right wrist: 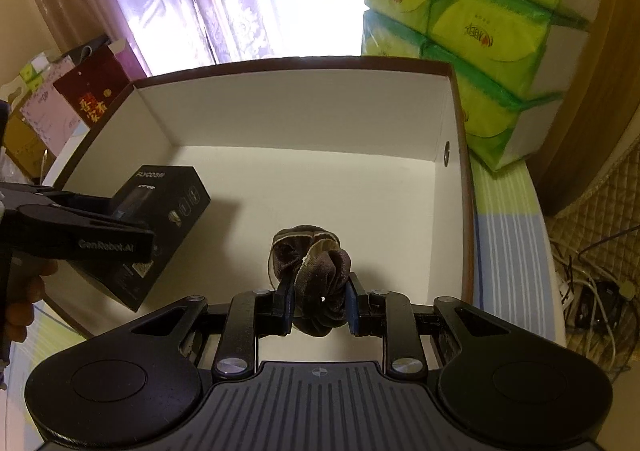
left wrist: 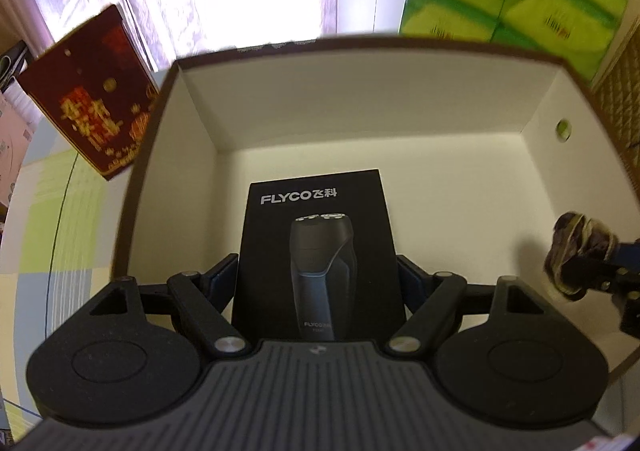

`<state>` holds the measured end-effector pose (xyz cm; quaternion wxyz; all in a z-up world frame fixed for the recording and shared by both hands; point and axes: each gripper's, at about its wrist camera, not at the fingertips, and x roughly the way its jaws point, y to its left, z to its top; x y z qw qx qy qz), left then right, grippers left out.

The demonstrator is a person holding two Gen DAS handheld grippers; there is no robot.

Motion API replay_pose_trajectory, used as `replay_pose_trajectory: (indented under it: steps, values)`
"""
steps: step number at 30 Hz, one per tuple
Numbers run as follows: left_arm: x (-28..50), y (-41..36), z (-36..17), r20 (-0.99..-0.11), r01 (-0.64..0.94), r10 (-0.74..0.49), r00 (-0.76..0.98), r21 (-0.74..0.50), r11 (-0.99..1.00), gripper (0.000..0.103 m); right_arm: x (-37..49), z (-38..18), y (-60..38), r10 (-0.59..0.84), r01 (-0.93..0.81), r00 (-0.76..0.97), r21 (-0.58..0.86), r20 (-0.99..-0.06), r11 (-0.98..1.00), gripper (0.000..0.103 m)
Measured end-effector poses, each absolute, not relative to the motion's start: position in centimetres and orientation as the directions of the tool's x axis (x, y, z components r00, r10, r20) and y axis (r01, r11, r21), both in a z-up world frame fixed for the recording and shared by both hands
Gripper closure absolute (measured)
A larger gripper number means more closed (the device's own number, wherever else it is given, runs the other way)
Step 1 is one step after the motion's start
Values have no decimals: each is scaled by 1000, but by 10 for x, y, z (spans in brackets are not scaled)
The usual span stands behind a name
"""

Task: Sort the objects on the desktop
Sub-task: 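Carry the scrunchie and FLYCO box with both tools into the cardboard box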

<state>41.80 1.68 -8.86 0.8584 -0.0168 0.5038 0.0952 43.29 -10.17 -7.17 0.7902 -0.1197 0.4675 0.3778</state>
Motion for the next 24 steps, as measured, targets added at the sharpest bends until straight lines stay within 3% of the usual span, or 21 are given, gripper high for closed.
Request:
replay_pose_trajectory:
  steps: [9,16,19,23,24]
  values:
    - [419,11,-89,-861,-128,188,473,144,981,24,435,-74,-95,465,-732,246,151,-850,664,81]
    - [413,16,-88,-871,-134,174,460,126,983,23,431,-76,-90,443,-755,259,106,-858,647,81]
    - [408,17,-86,-872,-126,161,462,115,985,22,423,-74,-86,438,-788,296,43,-849,615,63]
    - [406,15,-81,-865,-114,160,475,120,986,19,408,-67,-83,446,-810,344,-21,-826,586,28]
    - [405,14,-79,-863,-111,161,479,123,986,18,405,-65,-84,444,-812,364,-45,-819,582,25]
